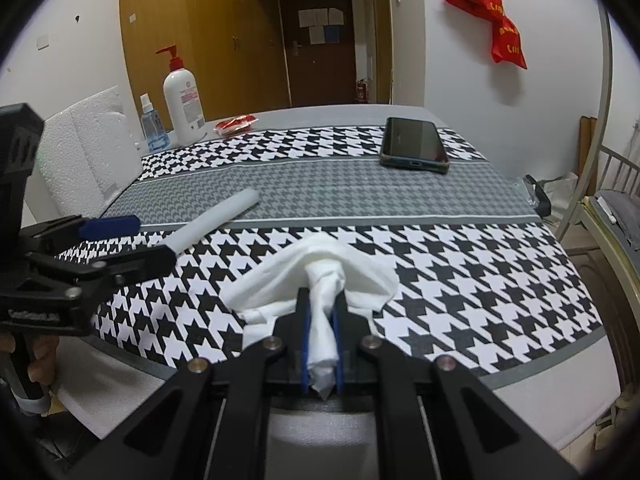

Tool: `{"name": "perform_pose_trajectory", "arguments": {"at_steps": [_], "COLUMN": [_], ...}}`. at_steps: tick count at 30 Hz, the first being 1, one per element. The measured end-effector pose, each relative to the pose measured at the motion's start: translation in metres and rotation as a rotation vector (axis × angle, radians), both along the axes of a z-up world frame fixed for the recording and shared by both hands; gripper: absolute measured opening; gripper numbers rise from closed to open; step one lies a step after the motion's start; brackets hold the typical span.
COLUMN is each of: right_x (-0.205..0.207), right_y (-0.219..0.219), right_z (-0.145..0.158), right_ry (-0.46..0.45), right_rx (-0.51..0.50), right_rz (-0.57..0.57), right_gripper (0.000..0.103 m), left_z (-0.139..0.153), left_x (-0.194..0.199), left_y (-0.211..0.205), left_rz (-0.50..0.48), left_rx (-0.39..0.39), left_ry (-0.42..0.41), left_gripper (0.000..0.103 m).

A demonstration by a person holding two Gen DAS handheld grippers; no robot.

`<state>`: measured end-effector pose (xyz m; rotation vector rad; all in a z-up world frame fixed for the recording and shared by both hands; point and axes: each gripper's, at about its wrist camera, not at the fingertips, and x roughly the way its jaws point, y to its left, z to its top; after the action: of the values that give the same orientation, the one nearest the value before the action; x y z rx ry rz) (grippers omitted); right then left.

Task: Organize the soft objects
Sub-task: 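Lift the white cloth with the right tool while left tool closes on the white foam cylinder, then carry the white cloth and white cylinder toward the foam box with both tools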

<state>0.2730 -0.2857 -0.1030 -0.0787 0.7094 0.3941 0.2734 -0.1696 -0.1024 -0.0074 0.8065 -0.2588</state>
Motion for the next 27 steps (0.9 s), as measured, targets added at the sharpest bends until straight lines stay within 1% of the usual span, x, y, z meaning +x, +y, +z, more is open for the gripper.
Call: {"name": "perform_pose_trajectory", "arguments": {"at_steps": [1,4,6,7,13,14,15,16,17,20,21,23,25,27], "right_x": [0.000,-0.001,-0.001,-0.001,-0.002,-0.003,-0.003,-0.003,-0.004,-0.005,-0.005,-0.005,-0.005,-0.004], "right_y": [0.000,-0.001,-0.001,-0.001,-0.001,-0.001,-0.001,0.000,0.000,0.001,0.001,0.001,0.000,-0.001], "right_z": [0.000,0.000,0.000,0.000,0.000,0.000,0.000,0.000,-0.001,-0.001,-0.002,-0.002,-0.001,0.000], "right_ry": [0.000,-0.007,-0.008,-0.009,-0.015,-0.017,-0.020,-0.023,-0.028,-0.036,-0.036,-0.035,-0.031,-0.018], "right_rx": [0.003,0.006,0.012,0.013,0.006,0.002,0.000,-0.002,-0.003,-0.007,-0.004,0.003,0.009,0.021], "right_rz": [-0.001,-0.001,-0.001,0.001,0.002,0.003,0.002,0.000,-0.002,-0.005,-0.005,-0.008,-0.010,-0.010], "right_gripper": [0.012,0.012,0.012,0.012,0.012,0.012,0.012,0.012,0.012,0.013,0.013,0.012,0.012,0.012], "left_z": [0.000,-0.003,-0.005,-0.005,-0.006,-0.007,-0.007,-0.007,-0.007,-0.007,-0.007,-0.007,-0.003,0.000], "left_x": [0.001,0.004,0.007,0.008,0.010,0.010,0.011,0.011,0.011,0.010,0.010,0.012,0.010,0.005], "left_y": [0.000,-0.001,-0.004,-0.004,-0.008,-0.009,-0.010,-0.010,-0.012,-0.016,-0.017,-0.014,-0.012,-0.012], "left_rz": [-0.001,-0.002,-0.005,-0.005,0.006,0.007,0.008,0.009,0.012,0.001,-0.001,0.013,0.008,-0.009], "left_rx": [-0.003,0.005,0.011,0.013,0.045,0.054,0.064,0.073,0.085,0.104,0.109,0.112,0.097,0.099], "left_ry": [0.005,0.020,0.036,0.040,0.038,0.038,0.037,0.034,0.029,0.022,0.020,0.020,0.005,-0.015], "left_gripper": [0.081,0.073,0.071,0.068,0.063,0.061,0.059,0.051,0.040,0.029,0.027,0.020,0.017,0.017]}}
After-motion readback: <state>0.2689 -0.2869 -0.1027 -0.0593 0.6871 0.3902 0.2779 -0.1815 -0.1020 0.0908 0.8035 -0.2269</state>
